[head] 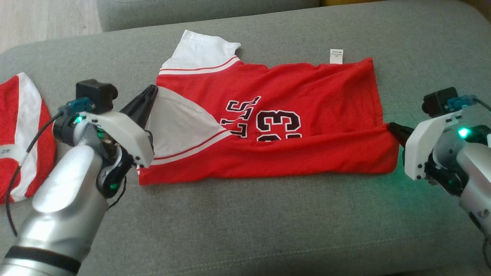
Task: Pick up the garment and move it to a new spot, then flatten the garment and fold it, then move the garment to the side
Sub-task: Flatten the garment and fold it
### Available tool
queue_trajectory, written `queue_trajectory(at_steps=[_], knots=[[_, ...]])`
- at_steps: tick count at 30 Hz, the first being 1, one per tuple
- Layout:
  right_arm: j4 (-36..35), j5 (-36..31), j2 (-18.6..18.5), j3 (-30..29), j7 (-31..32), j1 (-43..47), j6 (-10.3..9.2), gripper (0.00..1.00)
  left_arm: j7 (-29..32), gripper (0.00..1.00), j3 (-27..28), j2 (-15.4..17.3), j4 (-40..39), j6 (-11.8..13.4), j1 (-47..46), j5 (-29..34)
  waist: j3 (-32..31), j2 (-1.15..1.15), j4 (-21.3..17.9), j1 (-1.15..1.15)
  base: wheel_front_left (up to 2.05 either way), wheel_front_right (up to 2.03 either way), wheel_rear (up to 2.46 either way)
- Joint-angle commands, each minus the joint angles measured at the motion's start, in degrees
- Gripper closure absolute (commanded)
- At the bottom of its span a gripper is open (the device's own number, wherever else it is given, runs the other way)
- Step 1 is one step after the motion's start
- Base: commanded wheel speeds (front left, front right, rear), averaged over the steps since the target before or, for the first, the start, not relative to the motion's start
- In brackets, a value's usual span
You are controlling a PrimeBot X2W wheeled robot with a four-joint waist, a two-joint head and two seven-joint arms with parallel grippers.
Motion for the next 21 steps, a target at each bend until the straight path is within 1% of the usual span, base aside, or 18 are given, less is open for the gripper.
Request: queue_trajectory(at_steps=[1,2,3,5,8,10,13,15,18,21], knots=[[-0.3,0.6,-0.3,-0.1,-1.4,-1.1,-0.04,0.67,-0.9,0.93,1.9,1.2,0.4,-0.3,-4.0,-0.1,0.1,0.00,0.1,0.00,0.00,0.00,0.00],[0.0,0.7,-0.3,0.1,-1.8,-1.2,-0.04,0.00,-1.2,0.12,1.7,0.9,1.6,-0.3,-4.5,0.1,0.2,0.00,0.2,0.00,0.00,0.00,0.00],[0.5,0.9,-0.1,0.3,-1.8,-1.2,-0.04,0.00,-1.7,0.00,1.6,0.6,2.7,-0.1,-5.0,0.3,0.2,0.00,0.2,0.00,0.00,0.00,0.00],[0.8,1.7,0.1,0.6,-2.4,-1.2,-0.04,0.00,-2.8,0.00,1.6,-0.1,4.8,0.2,-5.6,0.4,0.0,0.00,0.4,0.00,0.00,0.00,0.00],[1.6,2.4,-0.2,0.3,-5.1,-1.0,-0.04,0.00,-5.1,0.00,2.1,-1.1,7.1,0.7,-5.9,0.3,-0.8,0.00,1.0,0.00,0.00,0.00,0.00],[2.0,2.6,-0.5,-0.2,-7.9,-0.7,-0.04,0.00,-6.8,0.00,2.7,-1.6,8.2,1.1,-5.8,-0.3,-1.7,0.00,1.3,0.00,0.00,0.00,0.00],[2.3,2.7,-0.5,-1.4,-13.5,0.1,-0.04,0.00,-9.4,0.00,4.5,-2.5,8.6,2.4,-4.5,-1.7,-3.6,0.00,1.9,0.00,0.00,0.00,0.00],[2.6,2.2,-0.4,-2.7,-18.3,0.9,-0.04,0.00,-10.9,0.00,5.7,-3.1,7.7,2.9,-2.9,-2.7,-5.0,0.00,2.2,0.00,0.00,0.00,0.00],[3.1,0.6,-0.1,-4.8,-25.5,2.7,-0.04,0.00,-12.3,0.00,6.9,-3.2,4.4,4.0,0.1,-2.4,-6.8,0.00,3.0,0.00,0.00,0.00,0.00],[3.0,-1.7,0.5,-7.3,-28.9,5.4,-0.04,0.00,-12.8,0.00,9.5,-4.2,-0.2,5.7,4.6,-3.3,-8.3,0.00,3.8,0.00,0.00,0.00,0.00]])
